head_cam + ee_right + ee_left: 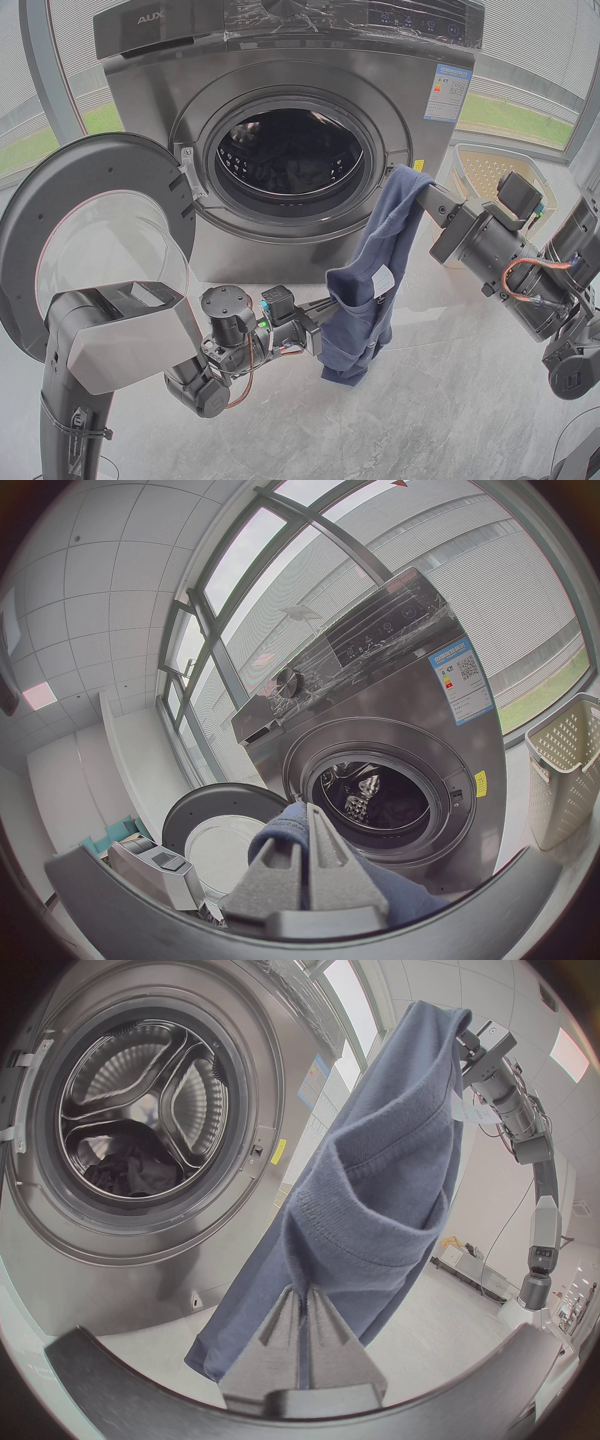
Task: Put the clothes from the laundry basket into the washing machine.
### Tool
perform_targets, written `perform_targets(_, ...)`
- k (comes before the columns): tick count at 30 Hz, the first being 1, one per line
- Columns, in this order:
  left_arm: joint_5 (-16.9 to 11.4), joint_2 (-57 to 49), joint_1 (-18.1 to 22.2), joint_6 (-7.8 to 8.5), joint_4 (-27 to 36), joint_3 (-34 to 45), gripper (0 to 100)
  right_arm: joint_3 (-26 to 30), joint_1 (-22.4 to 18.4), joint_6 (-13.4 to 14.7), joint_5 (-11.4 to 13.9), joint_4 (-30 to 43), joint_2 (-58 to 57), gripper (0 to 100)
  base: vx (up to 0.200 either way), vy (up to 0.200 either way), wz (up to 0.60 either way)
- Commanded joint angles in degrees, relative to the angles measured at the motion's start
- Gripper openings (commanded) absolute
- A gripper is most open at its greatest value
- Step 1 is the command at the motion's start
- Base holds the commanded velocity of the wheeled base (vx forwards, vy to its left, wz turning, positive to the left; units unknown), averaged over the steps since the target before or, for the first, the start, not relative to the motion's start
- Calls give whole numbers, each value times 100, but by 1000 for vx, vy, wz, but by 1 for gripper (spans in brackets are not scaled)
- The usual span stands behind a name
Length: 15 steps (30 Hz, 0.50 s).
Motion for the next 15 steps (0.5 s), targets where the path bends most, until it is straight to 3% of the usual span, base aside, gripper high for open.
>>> perform_targets(1,12,-70,-28,-6,-4,10,0,-2,-5,5,2,-1,3,0,0,0,0)
perform_targets(8,29,-211,42,12,-4,220,0,33,-5,5,2,-1,3,0,0,0,0)
perform_targets(14,3,-334,42,187,-12,765,0,33,-5,5,2,-1,3,0,0,0,0)
perform_targets(15,3,-325,42,284,-12,853,100,33,-5,5,2,-1,3,0,0,0,0)
